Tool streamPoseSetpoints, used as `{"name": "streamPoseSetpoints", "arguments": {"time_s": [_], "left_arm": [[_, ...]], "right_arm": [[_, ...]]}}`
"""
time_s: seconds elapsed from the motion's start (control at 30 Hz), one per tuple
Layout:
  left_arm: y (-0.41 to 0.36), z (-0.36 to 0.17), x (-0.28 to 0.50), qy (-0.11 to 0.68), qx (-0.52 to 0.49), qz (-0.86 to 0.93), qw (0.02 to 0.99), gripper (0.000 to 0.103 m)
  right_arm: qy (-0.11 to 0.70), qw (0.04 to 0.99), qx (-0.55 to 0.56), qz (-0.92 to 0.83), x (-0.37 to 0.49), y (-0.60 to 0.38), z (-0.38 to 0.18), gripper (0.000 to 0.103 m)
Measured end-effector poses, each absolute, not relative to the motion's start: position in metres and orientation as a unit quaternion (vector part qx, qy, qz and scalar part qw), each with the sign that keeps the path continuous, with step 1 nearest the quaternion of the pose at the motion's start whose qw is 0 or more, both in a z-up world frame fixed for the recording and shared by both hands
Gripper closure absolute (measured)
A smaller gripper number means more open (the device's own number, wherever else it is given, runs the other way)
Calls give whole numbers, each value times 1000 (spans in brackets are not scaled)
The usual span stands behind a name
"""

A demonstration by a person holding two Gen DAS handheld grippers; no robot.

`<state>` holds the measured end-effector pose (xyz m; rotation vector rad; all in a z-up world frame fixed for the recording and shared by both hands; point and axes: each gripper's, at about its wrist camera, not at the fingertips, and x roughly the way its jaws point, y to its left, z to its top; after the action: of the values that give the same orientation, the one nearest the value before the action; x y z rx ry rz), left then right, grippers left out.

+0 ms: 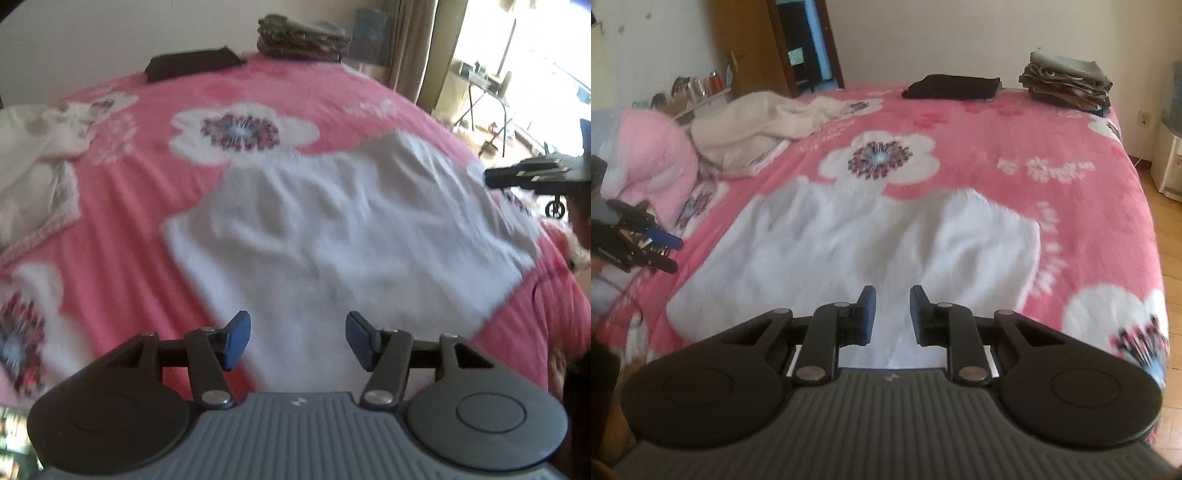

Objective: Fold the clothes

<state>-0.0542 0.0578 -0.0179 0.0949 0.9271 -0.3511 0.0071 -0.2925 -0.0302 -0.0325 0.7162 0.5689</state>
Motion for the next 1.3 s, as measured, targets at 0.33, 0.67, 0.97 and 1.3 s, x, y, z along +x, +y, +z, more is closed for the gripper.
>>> {"name": "streamPoseSetpoints", "arguments": {"time_s": [0.33, 0.67, 0.97, 1.3], "left_arm": [[29, -82, 7, 449, 36, -109, 886, 43], [34, -63, 19, 418, 10, -112, 901, 43], [27, -74, 56, 413, -21, -96, 905, 43], [23, -70, 70, 410, -26, -84, 908, 38]], "right_arm": [[358, 910, -30, 205, 70, -266, -72, 84], [350, 916, 32, 194, 79, -288, -67, 85], [382, 910, 68, 148, 113, -291, -99, 86], [350, 922, 69, 149, 119, -290, -78, 84]]}}
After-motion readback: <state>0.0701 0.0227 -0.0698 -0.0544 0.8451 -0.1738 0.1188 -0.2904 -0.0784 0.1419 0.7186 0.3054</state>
